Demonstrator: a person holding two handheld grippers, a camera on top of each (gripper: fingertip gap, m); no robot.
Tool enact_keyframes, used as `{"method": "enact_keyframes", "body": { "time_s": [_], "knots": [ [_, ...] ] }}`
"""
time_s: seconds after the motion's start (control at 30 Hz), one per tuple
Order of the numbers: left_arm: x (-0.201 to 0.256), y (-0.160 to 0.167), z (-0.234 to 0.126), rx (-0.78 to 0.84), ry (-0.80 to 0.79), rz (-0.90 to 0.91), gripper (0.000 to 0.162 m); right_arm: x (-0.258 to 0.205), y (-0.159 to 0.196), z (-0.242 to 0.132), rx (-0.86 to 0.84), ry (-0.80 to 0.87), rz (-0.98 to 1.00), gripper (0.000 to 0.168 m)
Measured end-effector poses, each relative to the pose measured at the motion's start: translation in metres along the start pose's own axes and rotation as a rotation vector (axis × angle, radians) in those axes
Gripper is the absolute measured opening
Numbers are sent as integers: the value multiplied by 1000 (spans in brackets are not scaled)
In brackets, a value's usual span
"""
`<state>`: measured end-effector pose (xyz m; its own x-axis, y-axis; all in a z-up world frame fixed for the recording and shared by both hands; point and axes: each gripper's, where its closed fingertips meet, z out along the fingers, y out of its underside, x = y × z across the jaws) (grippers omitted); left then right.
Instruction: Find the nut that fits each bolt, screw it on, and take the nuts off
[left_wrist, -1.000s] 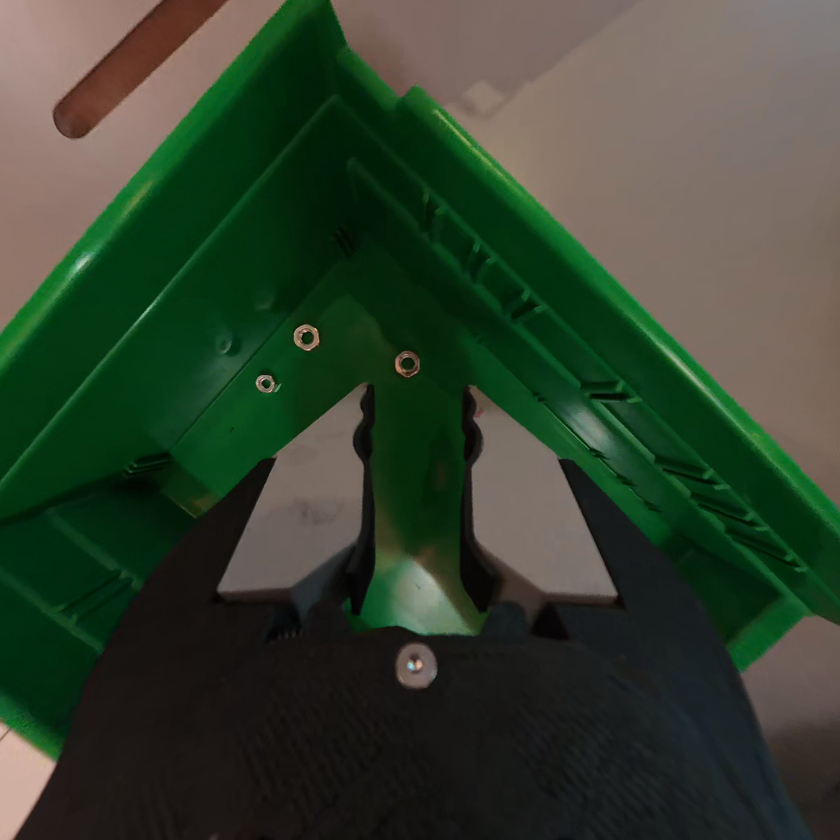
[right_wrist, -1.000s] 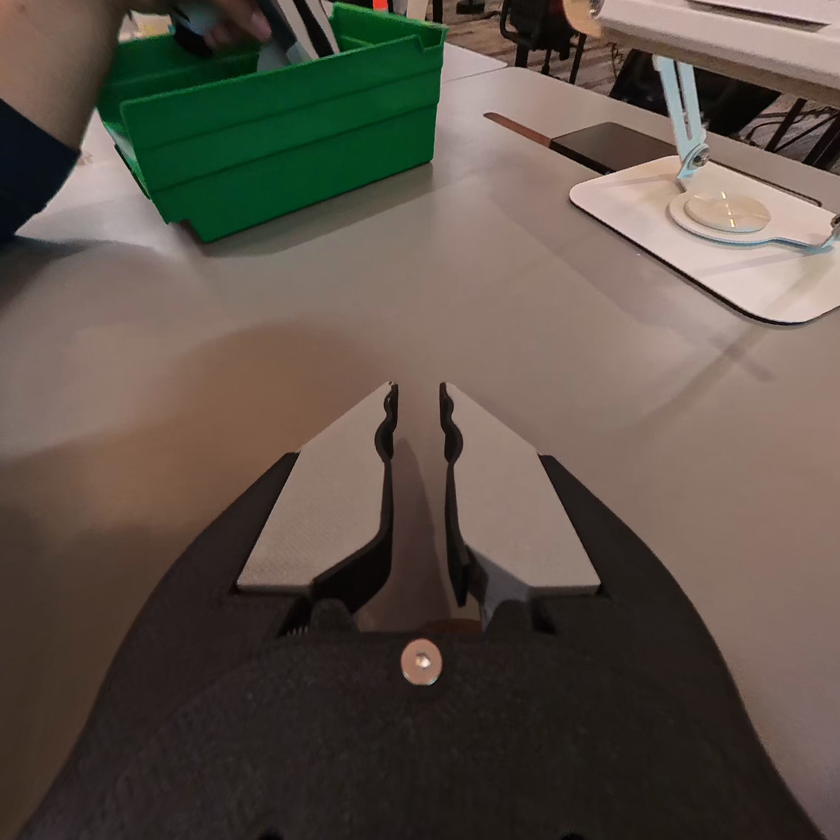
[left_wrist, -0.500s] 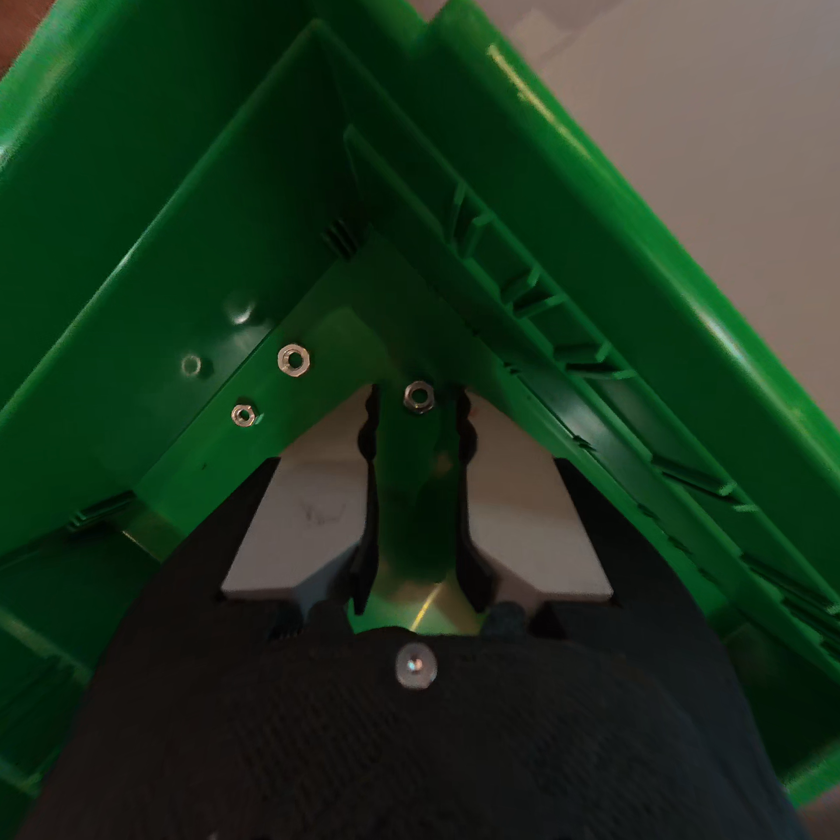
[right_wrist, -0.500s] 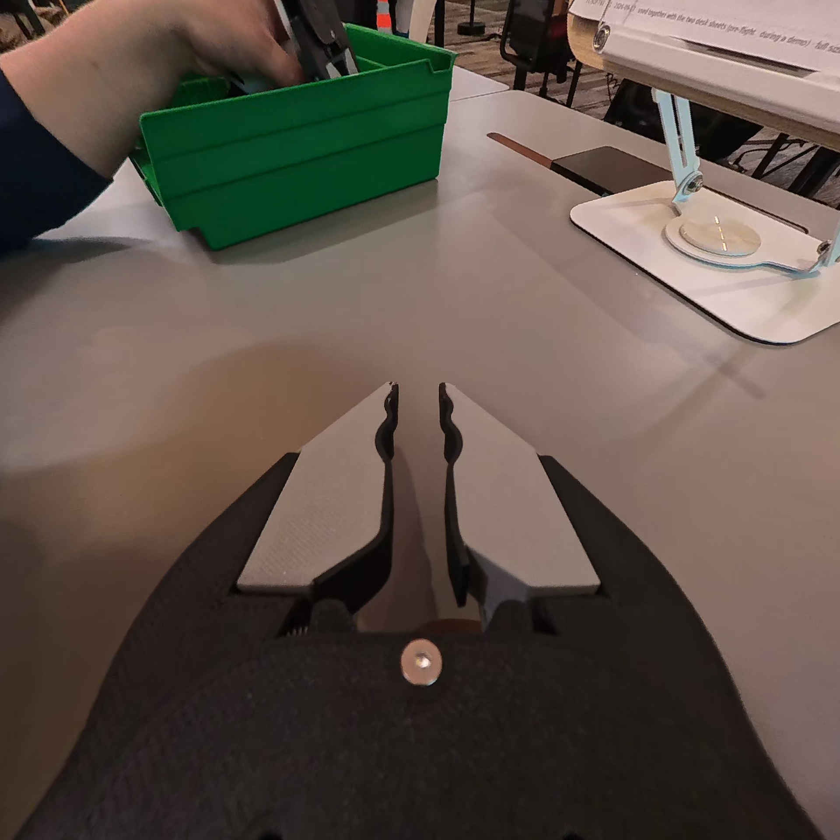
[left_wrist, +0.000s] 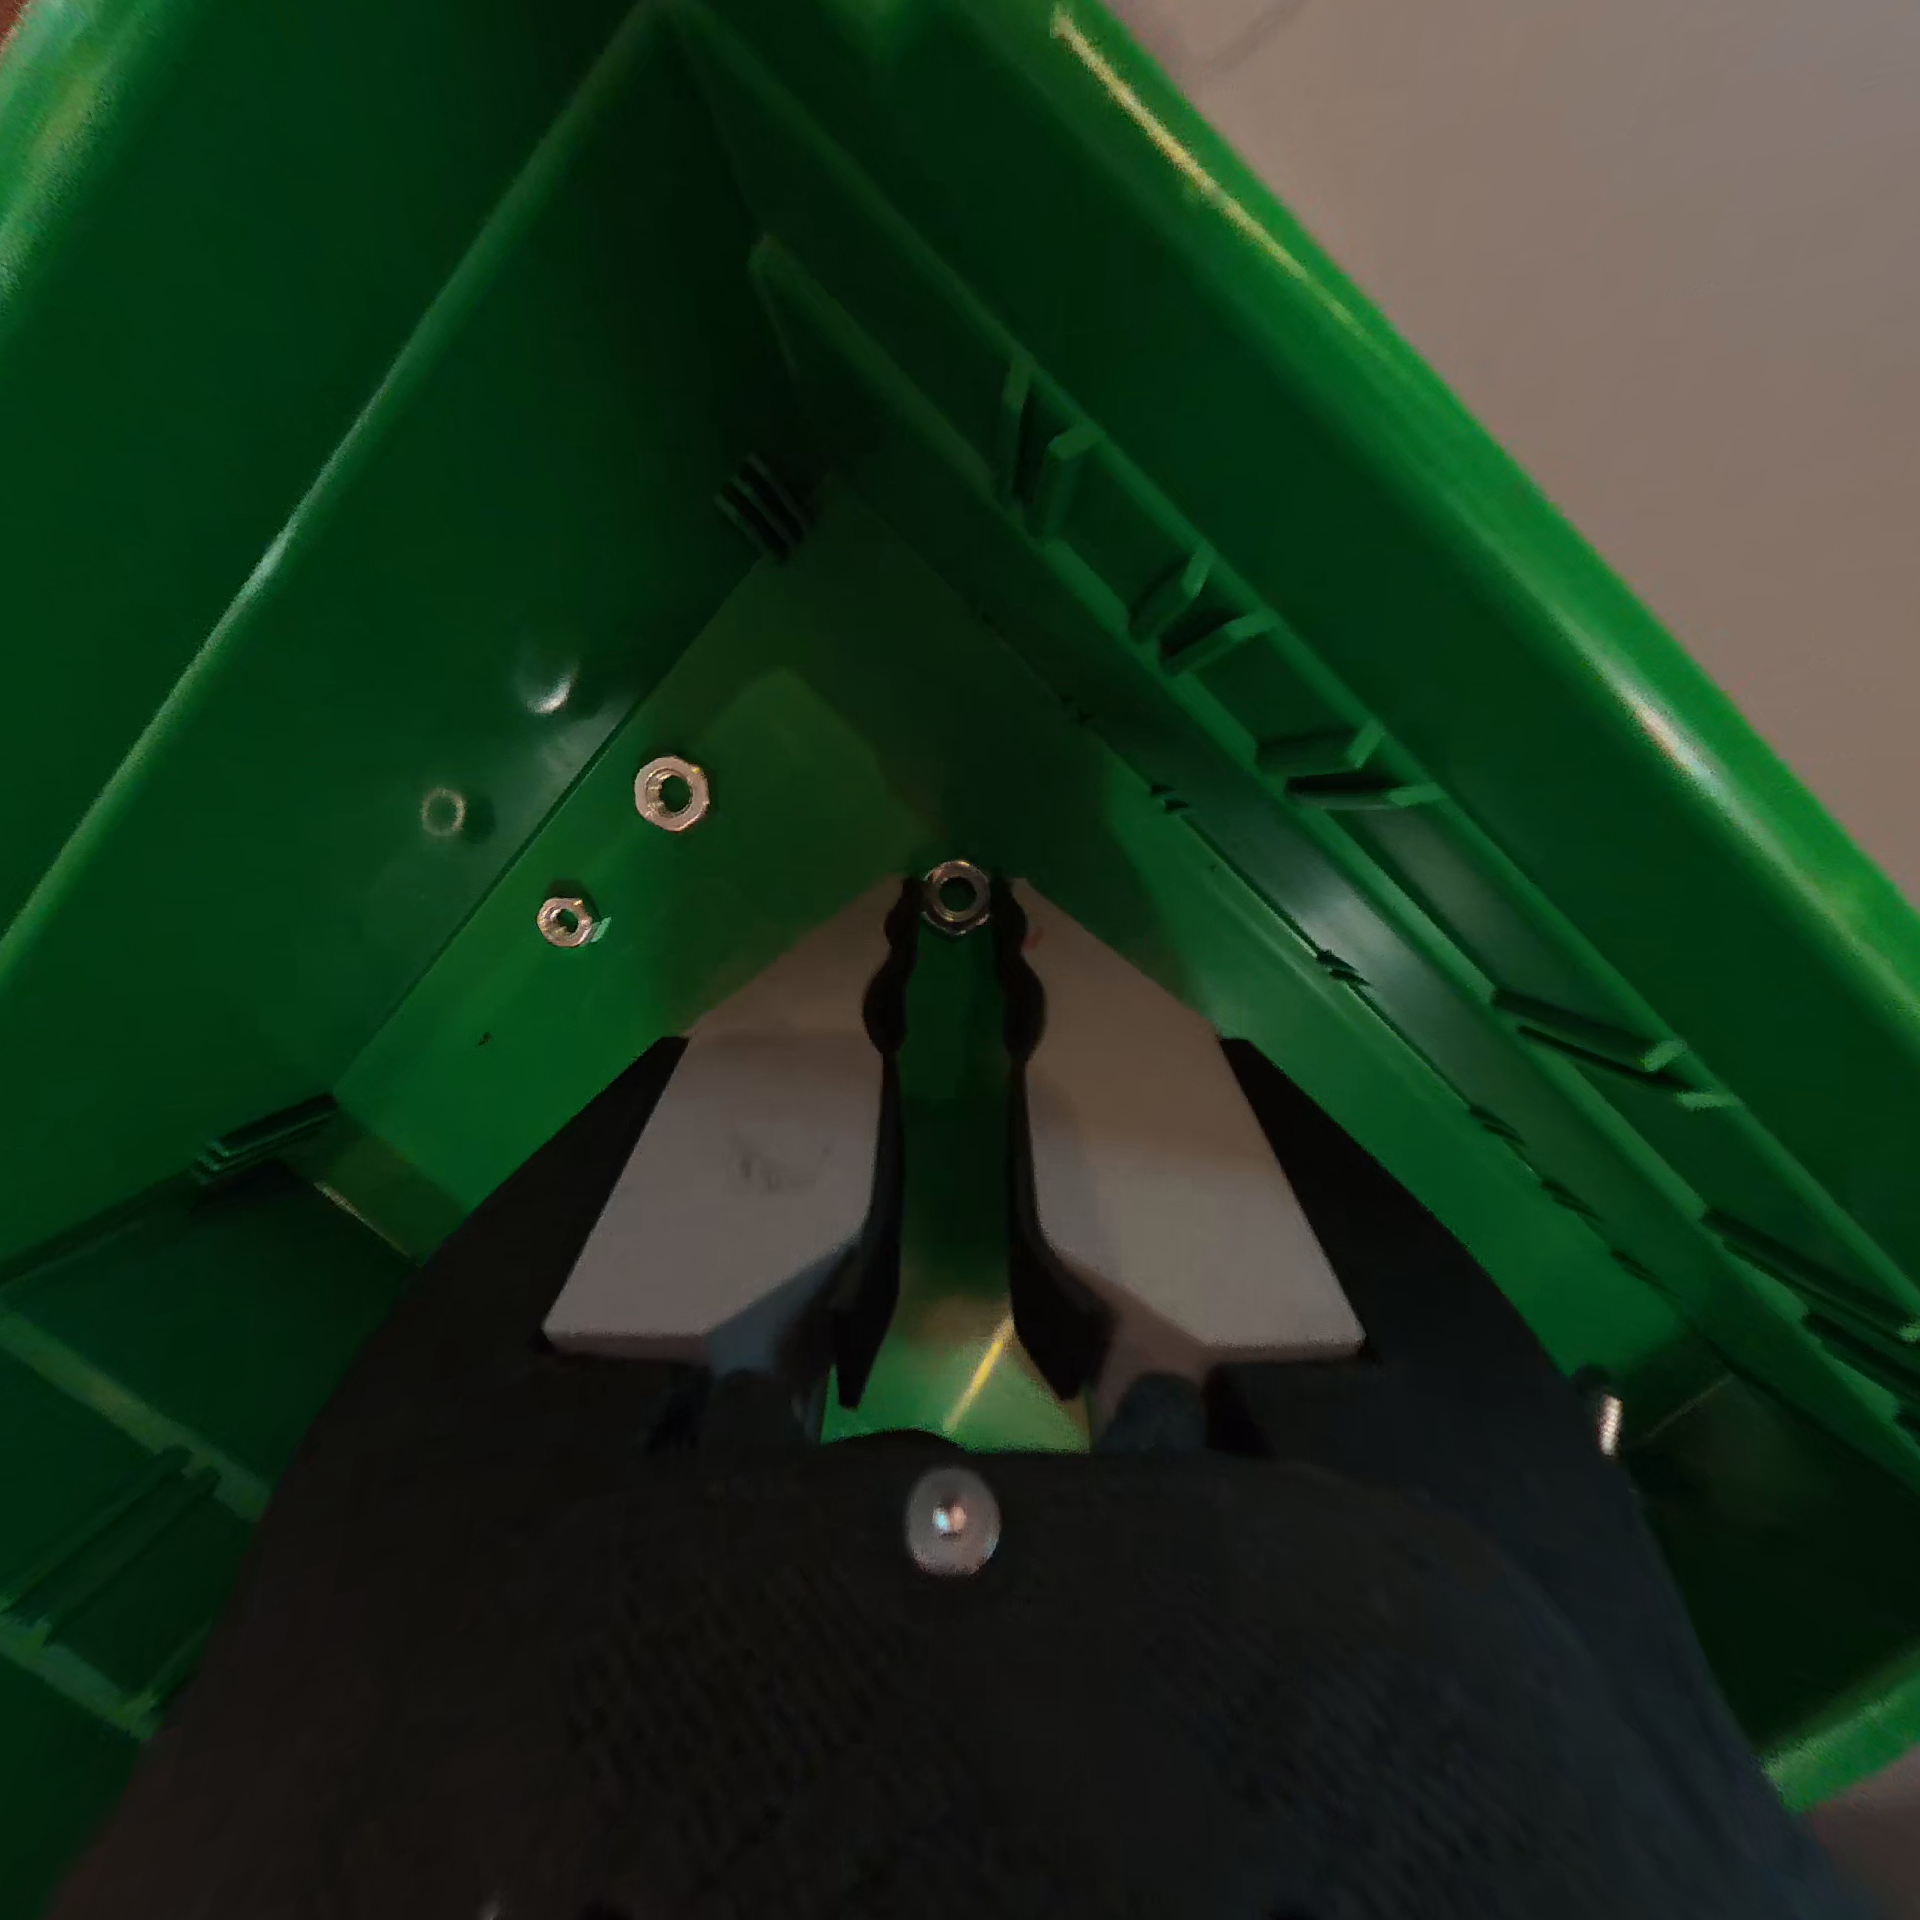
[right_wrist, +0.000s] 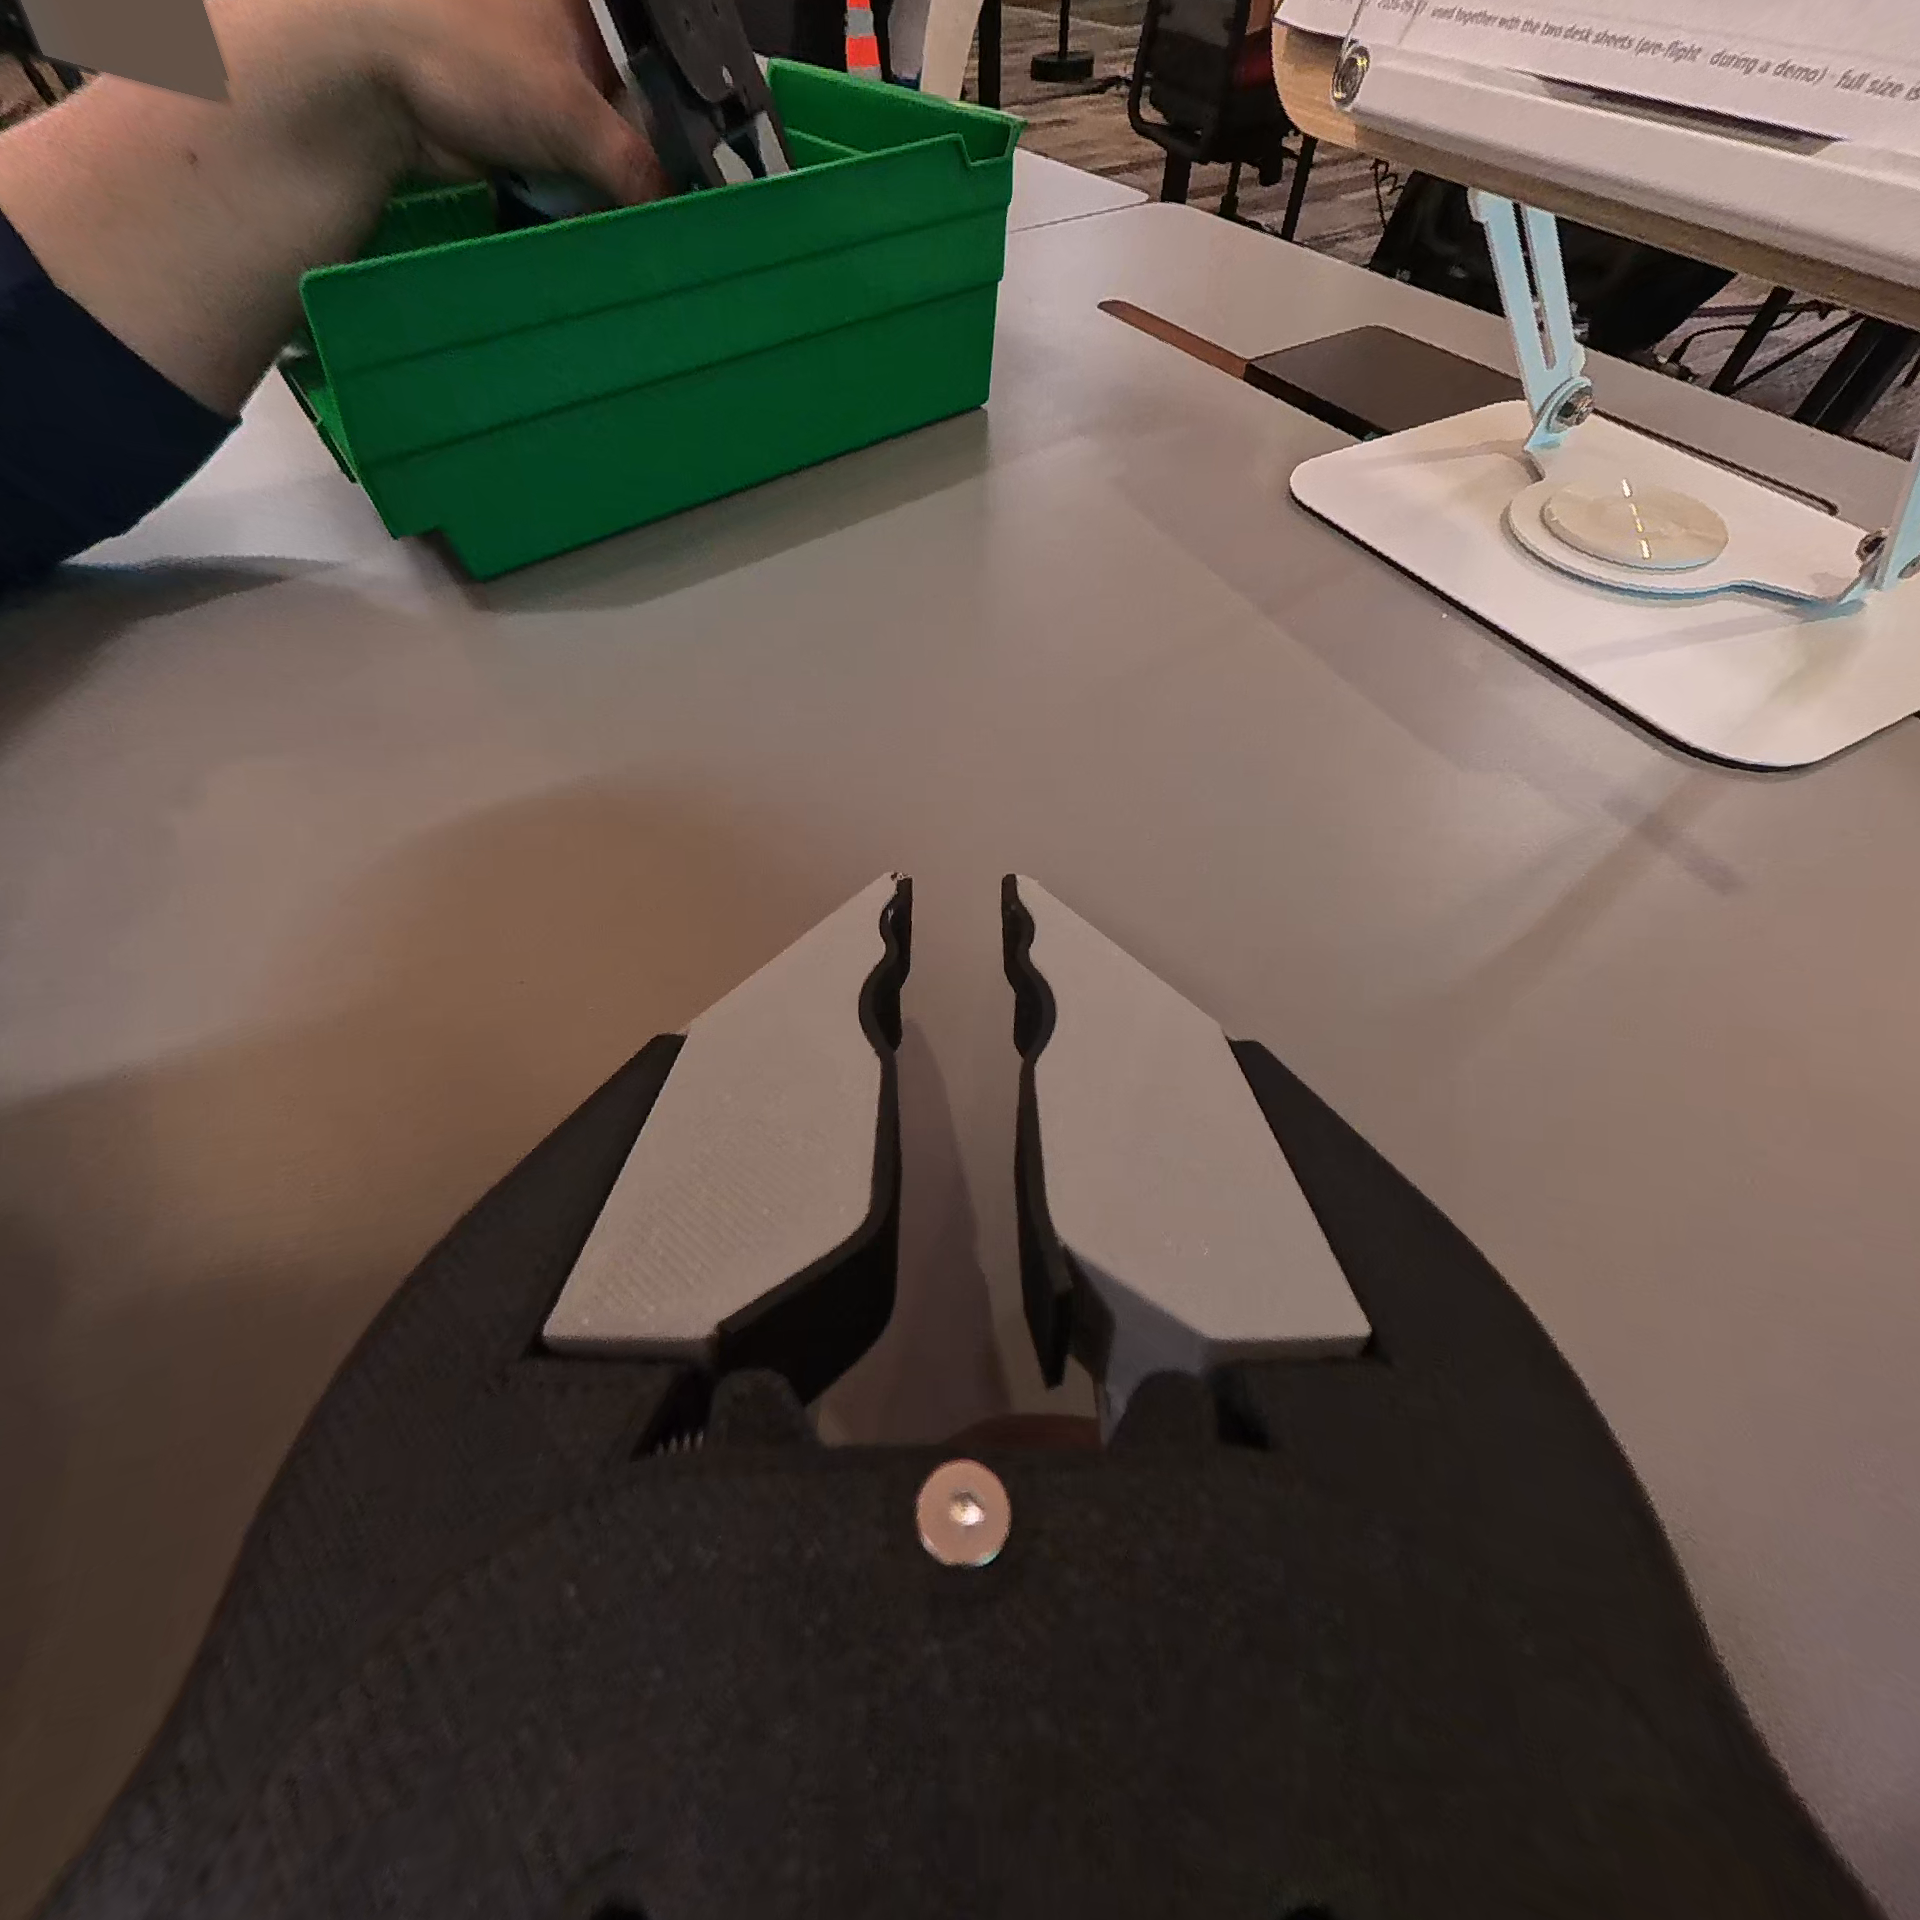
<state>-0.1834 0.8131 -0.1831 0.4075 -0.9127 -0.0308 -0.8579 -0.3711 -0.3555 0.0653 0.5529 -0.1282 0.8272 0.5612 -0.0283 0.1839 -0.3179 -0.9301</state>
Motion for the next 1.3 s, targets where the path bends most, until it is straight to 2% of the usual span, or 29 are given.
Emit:
{"method": "enact_keyframes", "body": {
  "time_s": [0.13,0.3,0.37,0.47,0.53,0.63,0.77,0.83,0.9,1.03,1.1,1.17,1.3],
  "knots": [
    [-11,-6,-29,61,-79,-3,12,0,-1,-1,-4,6,-11,14],
    [14,-39,-98,290,-107,53,12,-3,-11,-7,25,14,-20,14],
    [52,-57,-127,403,-66,131,12,-3,-17,-12,44,23,-32,14],
    [152,-68,-148,468,150,302,12,-3,-25,-19,71,38,-44,14],
    [214,-68,-143,466,219,409,12,-2,-30,-23,91,39,-46,14],
    [288,-67,-105,461,273,521,12,3,-27,-25,76,59,-43,15],
    [349,-42,-38,222,435,533,12,9,-16,-21,30,67,-6,15],
    [363,-38,-23,184,420,557,12,7,-11,-16,7,57,11,15],
    [371,-44,-16,209,386,564,12,6,-4,-12,-32,64,0,16],
    [395,-56,-3,253,424,556,12,4,7,-6,-108,77,-24,18],
    [394,-62,13,237,375,537,26,4,11,-5,-128,85,-30,18],
    [397,-64,11,253,389,535,36,6,13,-6,-141,92,-32,19],
    [386,-56,1,272,406,535,38,0,10,-8,-136,55,-22,20]
  ]
}}
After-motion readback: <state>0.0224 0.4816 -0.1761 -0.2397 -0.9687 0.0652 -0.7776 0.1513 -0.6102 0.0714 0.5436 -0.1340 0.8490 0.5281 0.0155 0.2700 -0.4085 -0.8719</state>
